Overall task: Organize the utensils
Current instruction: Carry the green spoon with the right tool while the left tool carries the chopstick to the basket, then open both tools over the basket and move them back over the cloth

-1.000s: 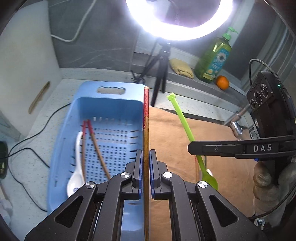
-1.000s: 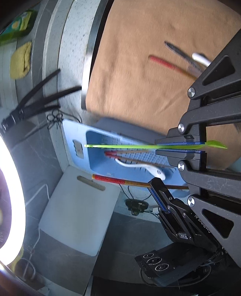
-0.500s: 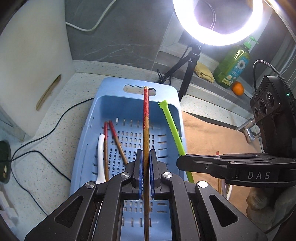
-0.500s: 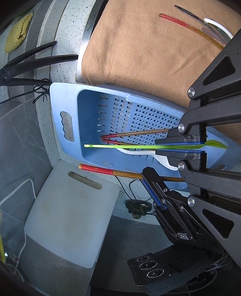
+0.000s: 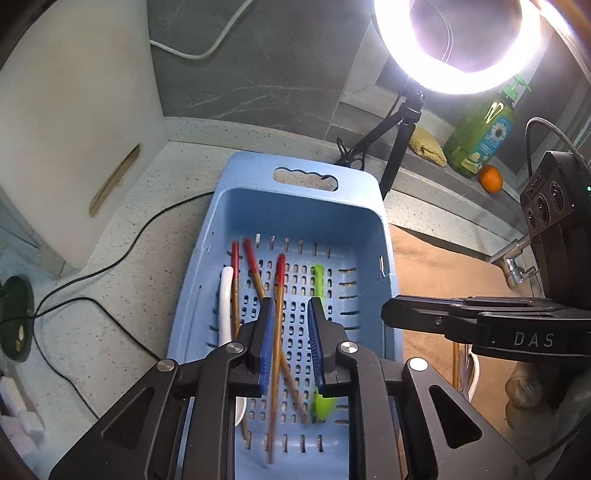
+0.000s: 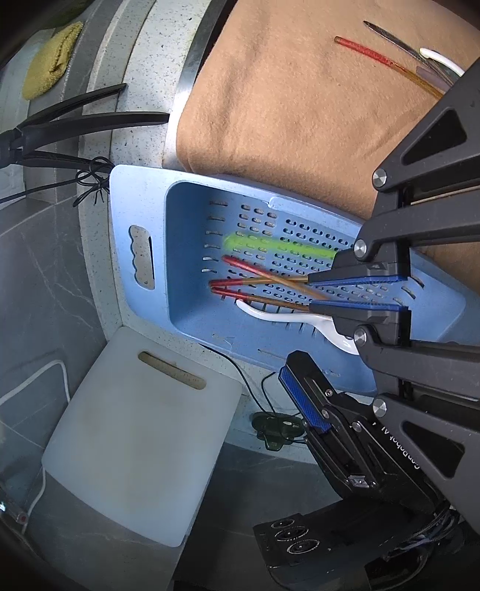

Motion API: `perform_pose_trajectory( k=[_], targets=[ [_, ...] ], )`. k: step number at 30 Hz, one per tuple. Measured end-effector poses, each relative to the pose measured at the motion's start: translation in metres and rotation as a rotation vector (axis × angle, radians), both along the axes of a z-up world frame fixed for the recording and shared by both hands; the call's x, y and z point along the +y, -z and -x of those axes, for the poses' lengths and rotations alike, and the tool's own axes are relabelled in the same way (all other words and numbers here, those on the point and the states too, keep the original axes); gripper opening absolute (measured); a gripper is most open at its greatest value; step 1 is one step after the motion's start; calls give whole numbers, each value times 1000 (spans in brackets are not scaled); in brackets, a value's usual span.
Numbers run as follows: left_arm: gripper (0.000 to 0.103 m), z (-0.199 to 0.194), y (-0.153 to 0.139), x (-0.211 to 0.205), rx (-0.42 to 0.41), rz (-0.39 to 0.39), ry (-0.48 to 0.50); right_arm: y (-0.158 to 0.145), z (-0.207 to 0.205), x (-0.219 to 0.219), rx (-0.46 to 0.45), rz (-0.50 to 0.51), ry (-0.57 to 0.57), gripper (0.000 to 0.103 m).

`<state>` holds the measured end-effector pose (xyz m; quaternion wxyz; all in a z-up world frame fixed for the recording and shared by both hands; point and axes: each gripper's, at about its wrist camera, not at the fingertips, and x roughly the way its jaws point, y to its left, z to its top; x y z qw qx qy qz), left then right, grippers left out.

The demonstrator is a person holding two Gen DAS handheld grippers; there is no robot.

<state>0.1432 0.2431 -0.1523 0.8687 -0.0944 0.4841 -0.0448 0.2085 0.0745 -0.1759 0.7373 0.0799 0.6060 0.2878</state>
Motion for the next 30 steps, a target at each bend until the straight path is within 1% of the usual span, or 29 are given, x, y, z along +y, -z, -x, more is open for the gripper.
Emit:
perform_pose_trajectory(
  k=[4, 6, 10, 12, 14, 17, 21, 24, 26, 28, 30],
  targets=[
    [16, 8, -7, -2, -21, -33, -7, -9, 5, -1, -46, 15, -23, 21],
    [16, 12, -10, -4, -29, -46, -11, -15, 9, -3, -77, 23, -43, 23],
    [16, 29, -21, -14, -61, -88, -4, -29, 19, -8, -139, 42, -77, 24],
    [20, 36, -25, -20, -73, -113, -2, -35, 23, -14, -159, 35, -80, 25],
    [27, 45, -31, -25, -89, -137, -5, -42, 27, -22, -178, 21, -75, 27],
    [27, 59, -39, -34, -113, -156, -9, -53, 33, -34, -216, 11, -69, 29],
    [27, 77, -48, -48, -139, -175, -12, -69, 48, -46, -301, 33, -87, 29],
    [28, 90, -55, -59, -160, -188, -11, -77, 59, -54, -341, 38, -100, 30],
    [31, 99, -60, -67, -174, -183, -15, -82, 66, -61, -356, 34, -110, 33],
    [36, 107, -63, -74, -184, -185, -16, -86, 71, -69, -373, 37, -113, 41],
    [37, 114, -65, -81, -192, -196, -17, -90, 75, -78, -389, 49, -114, 44]
  ],
)
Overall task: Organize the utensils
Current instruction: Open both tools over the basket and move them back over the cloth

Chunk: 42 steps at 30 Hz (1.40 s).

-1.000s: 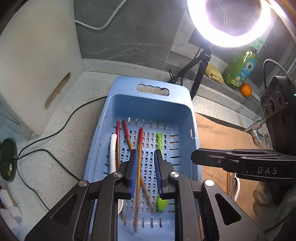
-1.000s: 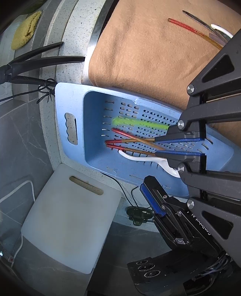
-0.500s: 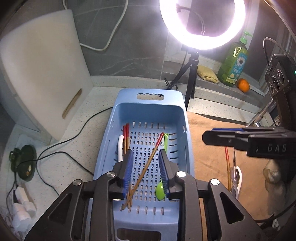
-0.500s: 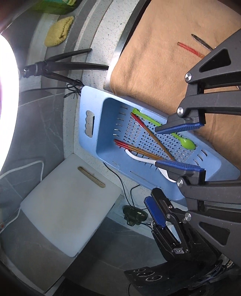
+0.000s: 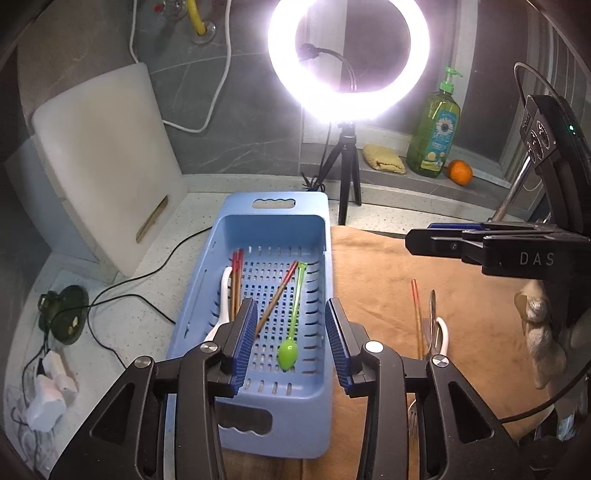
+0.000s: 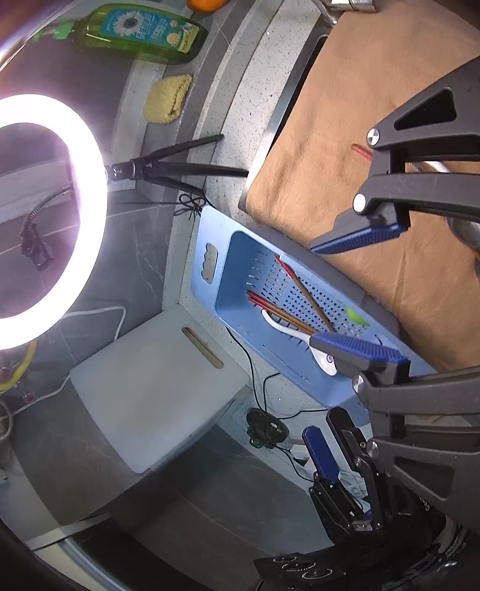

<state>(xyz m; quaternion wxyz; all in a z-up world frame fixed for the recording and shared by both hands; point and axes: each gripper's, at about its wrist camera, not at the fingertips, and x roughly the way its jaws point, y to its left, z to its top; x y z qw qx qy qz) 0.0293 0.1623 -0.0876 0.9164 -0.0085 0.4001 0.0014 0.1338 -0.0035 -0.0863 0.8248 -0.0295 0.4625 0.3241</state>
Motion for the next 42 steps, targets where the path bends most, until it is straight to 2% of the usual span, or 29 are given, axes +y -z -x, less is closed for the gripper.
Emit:
perform_pose_trajectory(
  k=[3, 17, 29, 32, 36, 40, 42],
  targets=[
    [37, 9, 0, -11, -2, -13, -2, -4, 4, -14, -18, 27, 11, 49],
    [37, 42, 4, -61, 11, 4, 20, -13, 22, -65, -50, 72, 47, 49],
    [37, 45, 12, -93, 27, 15, 49, -21, 33, -82, -130, 107, 47, 51],
    [37, 44, 12, -99, 29, 12, 56, -23, 33, -86, -134, 103, 47, 56],
    [37, 44, 12, -107, 32, 10, 70, -24, 33, -92, -144, 102, 50, 57],
    [47, 42, 16, -114, 44, 10, 82, -21, 32, -97, -140, 102, 56, 59],
    [47, 43, 20, -116, 56, 16, 88, -16, 32, -99, -127, 103, 55, 60]
  ],
)
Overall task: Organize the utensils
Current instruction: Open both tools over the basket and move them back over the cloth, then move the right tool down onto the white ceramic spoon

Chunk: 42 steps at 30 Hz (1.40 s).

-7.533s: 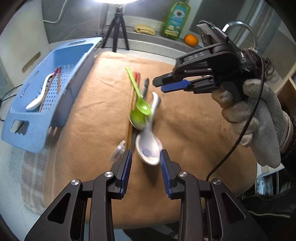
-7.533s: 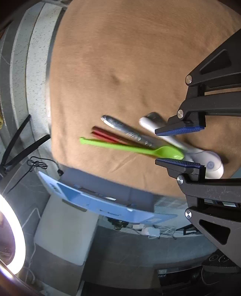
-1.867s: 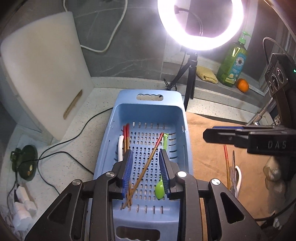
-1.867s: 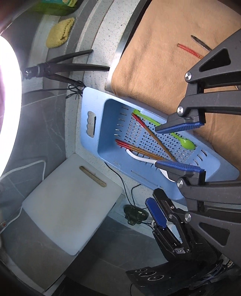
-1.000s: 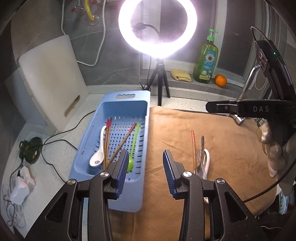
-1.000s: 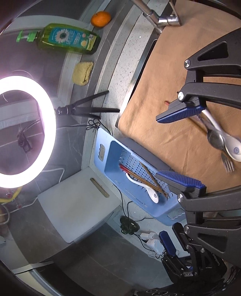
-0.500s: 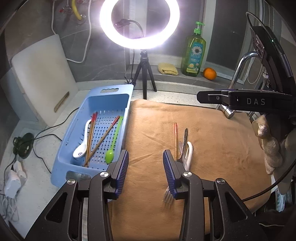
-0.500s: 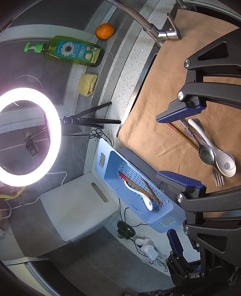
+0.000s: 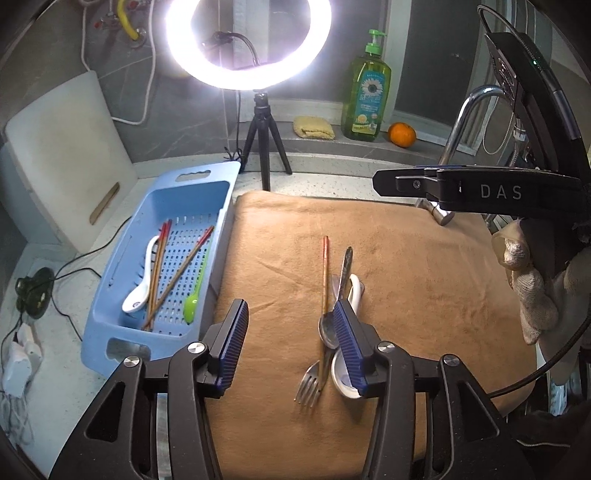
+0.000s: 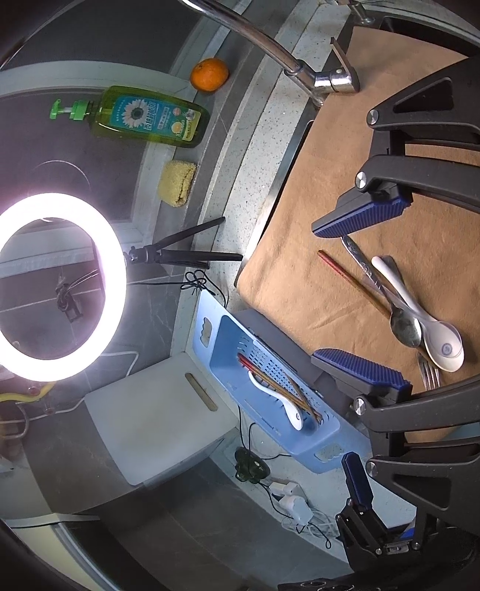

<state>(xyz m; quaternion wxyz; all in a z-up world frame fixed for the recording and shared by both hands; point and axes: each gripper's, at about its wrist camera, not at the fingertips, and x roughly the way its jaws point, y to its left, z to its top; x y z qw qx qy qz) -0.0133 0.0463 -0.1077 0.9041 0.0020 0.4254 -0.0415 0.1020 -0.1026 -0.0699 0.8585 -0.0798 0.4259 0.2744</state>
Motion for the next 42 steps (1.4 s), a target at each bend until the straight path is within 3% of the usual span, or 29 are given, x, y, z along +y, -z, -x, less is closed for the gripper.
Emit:
perform_pose_trajectory(
  k=[5, 15, 19, 25, 34, 42],
  targets=[
    [47, 3, 20, 2, 57, 32, 4, 22, -9, -16, 103, -31, 20, 61],
    [47, 16, 61, 13, 154, 76, -9, 89, -28, -47, 437, -161, 95, 61],
    [47, 22, 68, 4, 171, 98, 26, 111, -24, -46, 516, -177, 98, 60],
    [47, 29, 78, -15, 192, 119, 82, 139, -21, -39, 618, -208, 97, 43],
    [47, 25, 86, -22, 196, 135, 103, 138, -30, -33, 646, -272, 109, 30],
    [47, 22, 92, -27, 205, 135, 127, 144, -36, -8, 661, -225, 65, 29]
  ],
)
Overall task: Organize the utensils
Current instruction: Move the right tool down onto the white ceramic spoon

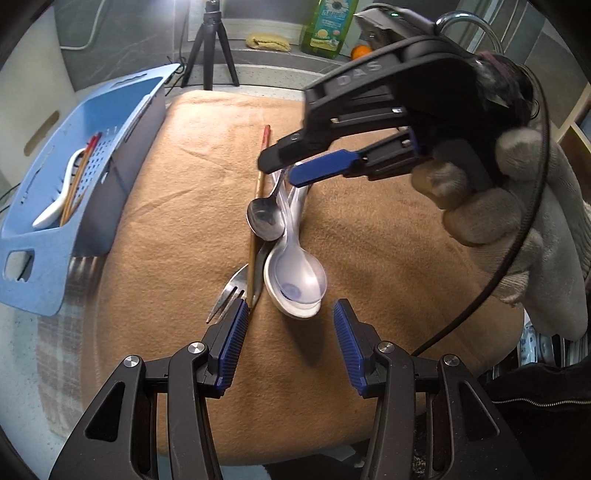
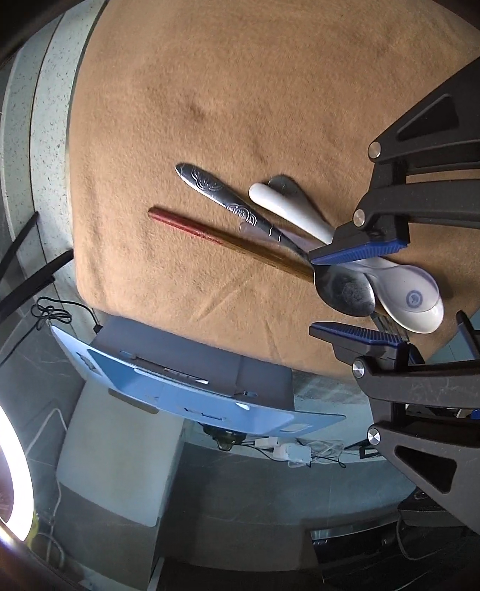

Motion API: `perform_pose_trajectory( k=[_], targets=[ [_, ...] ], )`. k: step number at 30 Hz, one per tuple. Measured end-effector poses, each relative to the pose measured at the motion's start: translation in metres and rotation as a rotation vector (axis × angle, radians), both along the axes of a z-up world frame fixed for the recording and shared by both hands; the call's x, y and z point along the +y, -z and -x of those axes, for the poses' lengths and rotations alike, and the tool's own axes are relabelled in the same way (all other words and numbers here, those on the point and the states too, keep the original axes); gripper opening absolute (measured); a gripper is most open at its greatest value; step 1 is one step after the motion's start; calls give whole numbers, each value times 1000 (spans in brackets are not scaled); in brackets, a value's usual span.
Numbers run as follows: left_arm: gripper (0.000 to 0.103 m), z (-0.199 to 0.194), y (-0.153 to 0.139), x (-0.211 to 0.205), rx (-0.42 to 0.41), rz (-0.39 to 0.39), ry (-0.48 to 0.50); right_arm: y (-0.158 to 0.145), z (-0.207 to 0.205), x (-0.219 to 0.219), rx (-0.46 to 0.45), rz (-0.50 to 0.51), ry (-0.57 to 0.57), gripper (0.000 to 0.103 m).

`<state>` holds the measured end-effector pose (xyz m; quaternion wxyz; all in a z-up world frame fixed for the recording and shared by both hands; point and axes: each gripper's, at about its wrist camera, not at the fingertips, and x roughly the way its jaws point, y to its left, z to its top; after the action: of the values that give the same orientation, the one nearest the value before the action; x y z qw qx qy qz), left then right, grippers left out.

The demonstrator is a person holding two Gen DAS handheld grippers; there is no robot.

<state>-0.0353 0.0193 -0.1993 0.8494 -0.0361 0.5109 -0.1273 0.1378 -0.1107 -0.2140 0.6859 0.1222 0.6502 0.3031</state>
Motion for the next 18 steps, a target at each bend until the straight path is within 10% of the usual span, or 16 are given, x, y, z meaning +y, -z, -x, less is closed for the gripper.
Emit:
perform_pose_trajectory(
  k=[18],
  targets=[
    [46, -10, 7, 0, 7, 42, -7, 15, 1, 14, 57, 83, -7, 27]
  ],
)
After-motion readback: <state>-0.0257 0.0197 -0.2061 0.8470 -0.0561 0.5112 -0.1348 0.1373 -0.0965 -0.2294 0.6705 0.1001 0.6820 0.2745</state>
